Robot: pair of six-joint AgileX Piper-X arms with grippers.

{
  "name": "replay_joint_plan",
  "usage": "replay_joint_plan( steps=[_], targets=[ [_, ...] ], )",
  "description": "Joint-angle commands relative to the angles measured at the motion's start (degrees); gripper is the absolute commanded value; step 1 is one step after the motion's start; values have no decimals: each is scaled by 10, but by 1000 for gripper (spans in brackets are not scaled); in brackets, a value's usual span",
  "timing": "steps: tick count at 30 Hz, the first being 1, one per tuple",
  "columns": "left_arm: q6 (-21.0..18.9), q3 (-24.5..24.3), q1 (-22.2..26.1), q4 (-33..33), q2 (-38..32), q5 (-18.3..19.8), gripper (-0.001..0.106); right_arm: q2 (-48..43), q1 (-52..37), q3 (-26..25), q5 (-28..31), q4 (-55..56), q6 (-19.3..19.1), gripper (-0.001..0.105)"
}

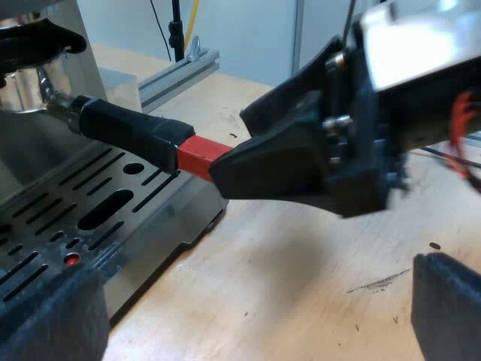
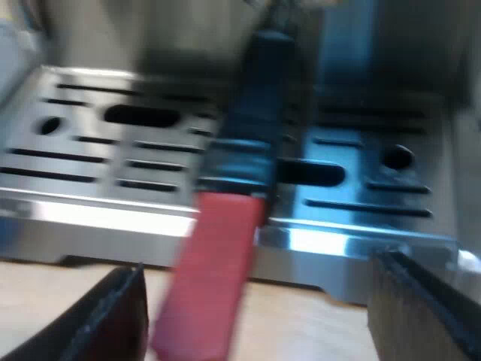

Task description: Grind coffee beans and then tamp

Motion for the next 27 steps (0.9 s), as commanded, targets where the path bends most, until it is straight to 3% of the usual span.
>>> replay_joint_plan(
  steps=[1, 7, 27],
  targets=[
    [-3, -2, -2, -7, -3, 7, 83, 9, -29, -4, -48, 9, 14, 63],
    [-3, -2, -2, -7, -3, 7, 83, 35, -61, -6, -97, 2, 14, 63],
    [-3, -2, -2, -9, -3, 7, 83, 60, -112, -7, -149, -71, 14, 63]
  ],
)
